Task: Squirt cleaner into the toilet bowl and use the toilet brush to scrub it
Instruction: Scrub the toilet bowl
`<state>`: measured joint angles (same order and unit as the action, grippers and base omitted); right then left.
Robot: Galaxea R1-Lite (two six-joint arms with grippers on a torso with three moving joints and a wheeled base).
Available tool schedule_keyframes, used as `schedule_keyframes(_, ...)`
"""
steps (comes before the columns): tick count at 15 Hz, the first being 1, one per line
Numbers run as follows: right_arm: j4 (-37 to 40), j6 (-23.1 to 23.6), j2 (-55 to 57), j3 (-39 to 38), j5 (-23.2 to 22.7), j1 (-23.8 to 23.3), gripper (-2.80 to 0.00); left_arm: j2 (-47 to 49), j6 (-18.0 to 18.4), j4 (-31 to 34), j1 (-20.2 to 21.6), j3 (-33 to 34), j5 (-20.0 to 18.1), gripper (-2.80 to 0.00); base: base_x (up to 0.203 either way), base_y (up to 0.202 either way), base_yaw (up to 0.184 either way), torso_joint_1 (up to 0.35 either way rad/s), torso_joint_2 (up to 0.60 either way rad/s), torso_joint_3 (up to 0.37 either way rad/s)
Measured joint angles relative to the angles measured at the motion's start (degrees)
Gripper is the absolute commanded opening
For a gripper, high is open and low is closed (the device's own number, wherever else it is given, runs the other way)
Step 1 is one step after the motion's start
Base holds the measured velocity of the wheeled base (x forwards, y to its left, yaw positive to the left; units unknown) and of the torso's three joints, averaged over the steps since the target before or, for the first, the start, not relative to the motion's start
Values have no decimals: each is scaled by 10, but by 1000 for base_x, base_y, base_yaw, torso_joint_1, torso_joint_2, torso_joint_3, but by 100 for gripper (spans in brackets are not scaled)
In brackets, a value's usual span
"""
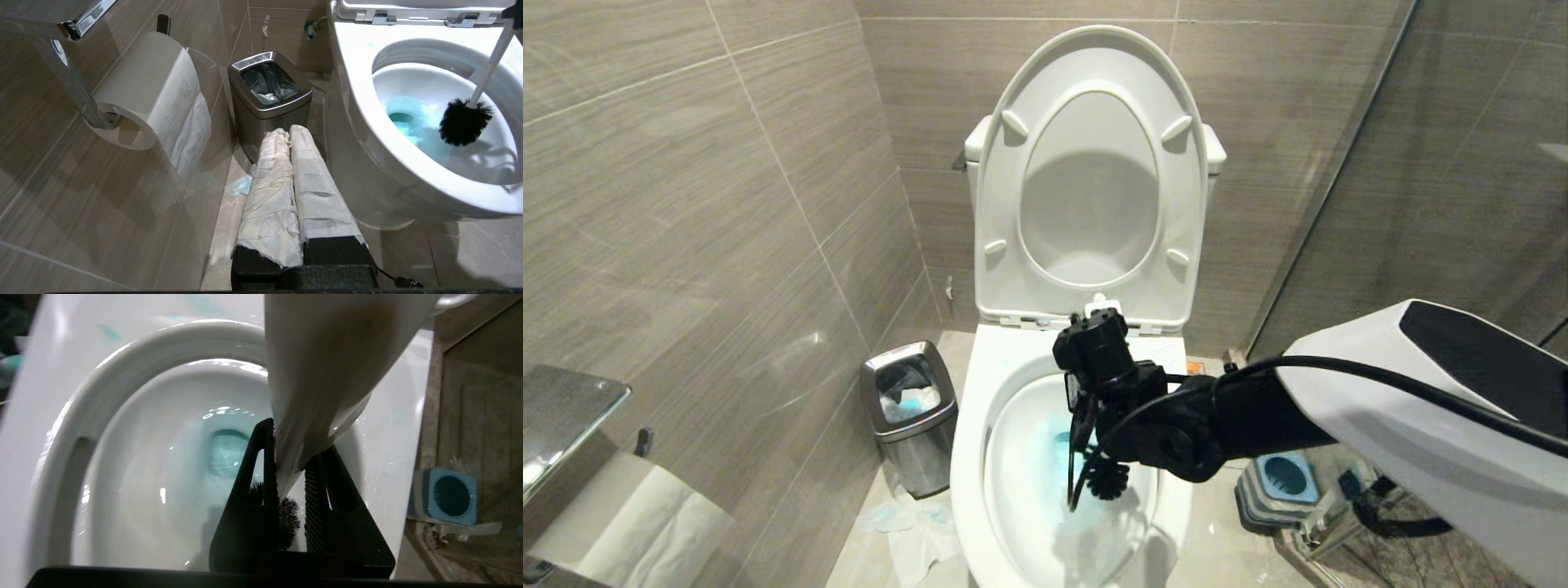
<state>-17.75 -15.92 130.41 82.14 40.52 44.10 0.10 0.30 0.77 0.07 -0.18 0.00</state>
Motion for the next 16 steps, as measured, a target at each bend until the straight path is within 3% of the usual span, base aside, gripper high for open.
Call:
schedule_keyframes(5,-1,-12,-40,-12,4,48,-280,0,-1,0,0,0,0,-280,0,0,0,0,0,0)
schedule_keyframes(13,0,38,-90,54,16,50,-280,0,0,0,0,0,0,-280,0,0,0,0,0,0)
schedule_keyframes(16,0,40,-93,41,15,51,-280,0,0,0,0,0,0,-280,0,0,0,0,0,0)
